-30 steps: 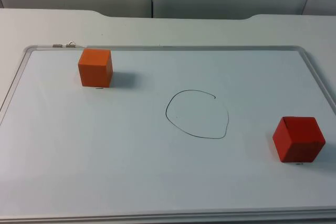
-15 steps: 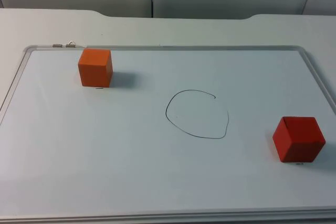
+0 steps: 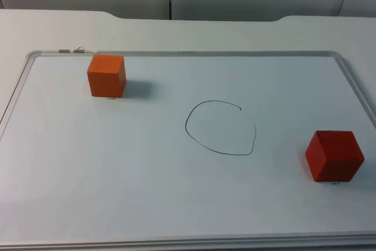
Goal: Pick up one cube with the left hand and another cube with the right hand. First place the cube in the right hand at the target position, then stack the cube in the left hand on top.
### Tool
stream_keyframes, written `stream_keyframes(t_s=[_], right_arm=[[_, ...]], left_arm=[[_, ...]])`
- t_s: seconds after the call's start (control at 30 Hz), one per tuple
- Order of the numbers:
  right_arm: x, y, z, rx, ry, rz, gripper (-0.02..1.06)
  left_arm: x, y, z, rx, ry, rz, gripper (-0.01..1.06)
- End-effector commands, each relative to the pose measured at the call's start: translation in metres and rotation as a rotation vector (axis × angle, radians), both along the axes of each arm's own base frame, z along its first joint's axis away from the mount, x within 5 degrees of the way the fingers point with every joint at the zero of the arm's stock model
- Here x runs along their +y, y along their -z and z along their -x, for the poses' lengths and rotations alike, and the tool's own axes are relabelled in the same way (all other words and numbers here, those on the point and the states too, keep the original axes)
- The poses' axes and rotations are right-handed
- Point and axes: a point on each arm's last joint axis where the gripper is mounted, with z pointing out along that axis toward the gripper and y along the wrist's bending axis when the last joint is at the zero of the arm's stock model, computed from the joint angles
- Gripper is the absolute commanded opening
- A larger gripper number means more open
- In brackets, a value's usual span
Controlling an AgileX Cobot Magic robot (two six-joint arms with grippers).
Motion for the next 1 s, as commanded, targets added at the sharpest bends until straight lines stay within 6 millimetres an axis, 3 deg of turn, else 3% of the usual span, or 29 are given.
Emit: stream_keyframes(t_s=[0.0, 0.07, 0.1, 0.17, 0.4, 0.7, 0.97], right_arm=[[0.0, 0.001, -0.001, -0.006, 0.008, 0.002, 1.05], [0.0, 0.001, -0.001, -0.006, 0.008, 0.002, 1.05], [0.0, 0.001, -0.001, -0.006, 0.008, 0.002, 1.05], [0.0, 0.001, -0.001, -0.006, 0.008, 0.002, 1.05], [0.0, 0.001, -0.001, -0.006, 0.008, 0.002, 1.05], [0.0, 0.001, -0.001, -0.006, 0.008, 0.002, 1.05], [0.0, 0.001, -0.001, -0.006, 0.008, 0.002, 1.05]], left_arm=[[-0.007, 0.015, -0.015, 0.027, -0.013, 0.009, 1.04], [-0.014, 0.045, -0.035, 0.097, -0.012, 0.005, 1.04], [-0.014, 0.045, -0.035, 0.097, -0.012, 0.005, 1.04], [-0.019, 0.07, -0.049, 0.16, -0.023, 0.008, 1.04], [-0.044, 0.133, -0.065, 0.264, -0.02, -0.016, 1.04], [-0.055, 0.176, -0.072, 0.282, -0.06, -0.044, 1.04], [-0.055, 0.191, -0.074, 0.285, -0.069, -0.056, 1.02]])
